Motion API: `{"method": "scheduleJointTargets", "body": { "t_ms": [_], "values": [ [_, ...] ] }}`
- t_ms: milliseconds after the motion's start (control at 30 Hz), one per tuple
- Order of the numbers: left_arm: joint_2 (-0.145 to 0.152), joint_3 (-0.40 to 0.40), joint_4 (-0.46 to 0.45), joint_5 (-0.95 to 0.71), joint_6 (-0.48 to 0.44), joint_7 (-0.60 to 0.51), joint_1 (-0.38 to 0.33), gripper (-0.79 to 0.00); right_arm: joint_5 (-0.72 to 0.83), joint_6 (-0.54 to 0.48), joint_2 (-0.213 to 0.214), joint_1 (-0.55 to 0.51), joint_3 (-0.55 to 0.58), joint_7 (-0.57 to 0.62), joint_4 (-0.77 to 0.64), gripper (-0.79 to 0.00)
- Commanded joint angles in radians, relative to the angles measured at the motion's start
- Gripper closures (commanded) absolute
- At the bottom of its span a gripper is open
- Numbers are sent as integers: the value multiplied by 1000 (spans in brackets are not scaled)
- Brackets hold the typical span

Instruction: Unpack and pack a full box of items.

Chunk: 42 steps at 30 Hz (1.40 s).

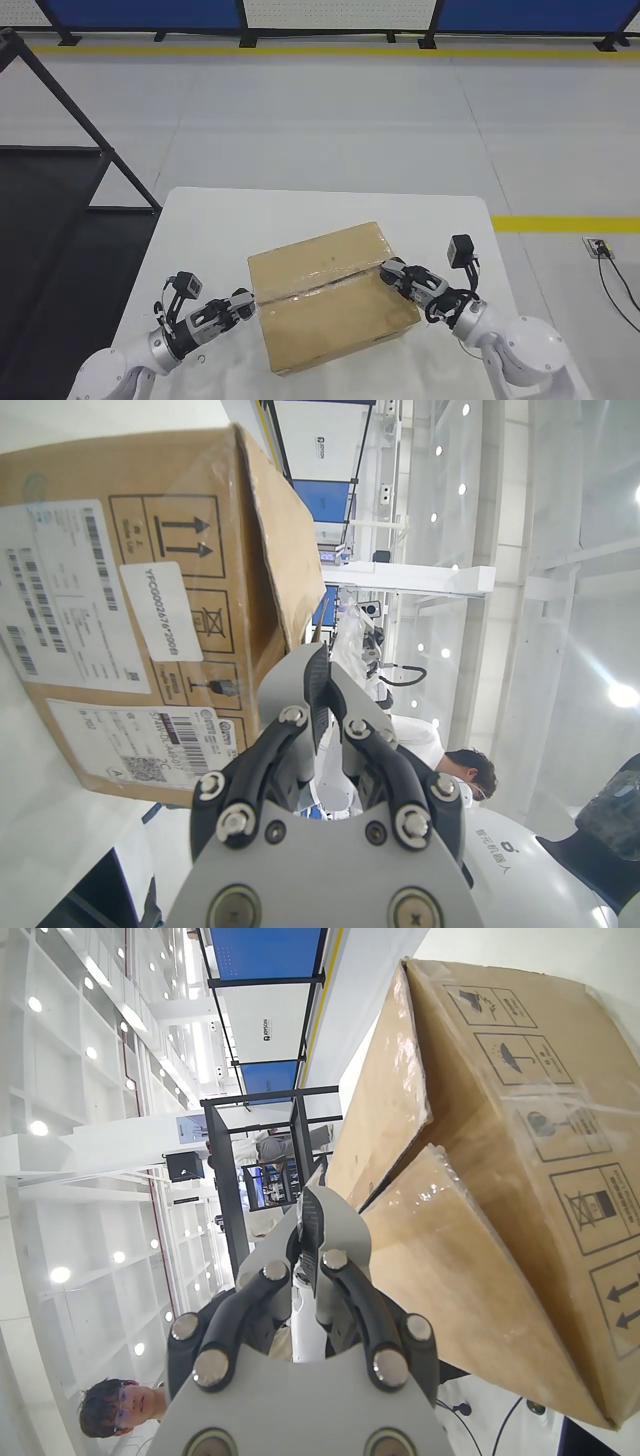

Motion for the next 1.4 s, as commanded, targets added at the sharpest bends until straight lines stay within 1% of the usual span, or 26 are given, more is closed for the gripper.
{"method": "scheduleJointTargets", "body": {
  "t_ms": [0,233,733,1167,1233,1300,1333,1367],
  "values": [
    [1,2,1,1,1,1,-2,0,-7,5,2,6,-5,6,8,0],
    [5,10,9,9,6,-3,-9,0,-11,-4,10,9,-12,23,28,0],
    [13,28,31,17,14,1,-25,0,-43,35,22,36,-35,-2,59,0],
    [19,33,29,21,5,2,-20,0,-49,47,31,51,-46,-13,67,0],
    [20,34,31,19,7,7,-23,-92,-50,48,32,52,-47,-15,67,0],
    [21,34,32,16,7,12,-24,-268,-50,50,34,53,-49,-14,67,0],
    [21,35,32,15,7,14,-24,-305,-52,51,35,54,-51,-14,67,0],
    [21,35,32,14,7,14,-24,-314,-53,52,35,55,-52,-13,67,0]
  ]
}}
